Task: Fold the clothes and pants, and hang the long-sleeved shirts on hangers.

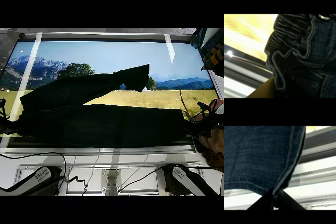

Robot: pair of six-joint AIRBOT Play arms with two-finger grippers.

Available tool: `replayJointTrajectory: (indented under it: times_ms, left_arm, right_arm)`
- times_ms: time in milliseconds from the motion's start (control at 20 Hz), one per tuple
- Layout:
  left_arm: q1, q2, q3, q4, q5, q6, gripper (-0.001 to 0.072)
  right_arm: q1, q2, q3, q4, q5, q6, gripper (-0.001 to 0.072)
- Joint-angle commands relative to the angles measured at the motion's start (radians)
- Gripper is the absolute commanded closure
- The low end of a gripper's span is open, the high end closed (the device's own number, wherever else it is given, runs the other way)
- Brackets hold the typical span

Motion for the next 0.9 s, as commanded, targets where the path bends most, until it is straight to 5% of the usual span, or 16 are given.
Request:
replayJointTrajectory:
  times_ms: [0, 50, 100, 150, 200, 300, 550, 650, 850]
  left_arm:
    - [0.002, -0.016, -0.001, -0.009, 0.021, 0.01, 0.0649]
    - [0.002, -0.016, -0.001, -0.009, 0.021, 0.01, 0.0648]
    - [0.002, -0.016, -0.001, -0.009, 0.021, 0.01, 0.0643]
    - [0.002, -0.016, -0.001, -0.009, 0.017, 0.01, 0.0626]
    - [0.002, -0.016, -0.001, -0.009, 0.008, 0.01, 0.0527]
    - [0.001, -0.016, 0.001, -0.008, 0.005, 0.008, -0.0008]
    - [0.001, 0.019, 0.064, -0.002, -0.075, 0.005, 0.0009]
    - [0.001, 0.058, 0.119, -0.002, -0.066, 0.002, 0.0013]
    - [-0.038, 0.126, 0.271, -0.037, 0.022, 0.002, 0.002]
  right_arm:
    - [0.0, 0.001, -0.001, 0.024, -0.023, 0.0, 0.0399]
    - [0.0, 0.001, 0.0, 0.036, -0.037, -0.001, 0.0107]
    - [0.0, 0.001, 0.0, 0.04, -0.052, -0.001, 0.0009]
    - [0.0, 0.001, 0.003, 0.042, -0.069, 0.0, 0.0011]
    - [0.0, 0.001, 0.01, 0.043, -0.078, 0.0, 0.0013]
    - [0.0, 0.001, 0.046, 0.055, -0.107, -0.001, 0.0018]
    - [0.01, -0.004, 0.113, 0.287, -0.396, -0.002, 0.0034]
    - [0.067, -0.031, 0.114, 0.42, -0.507, -0.03, 0.0165]
    - [0.324, -0.209, 0.194, 0.491, -0.678, -0.05, 0.0162]
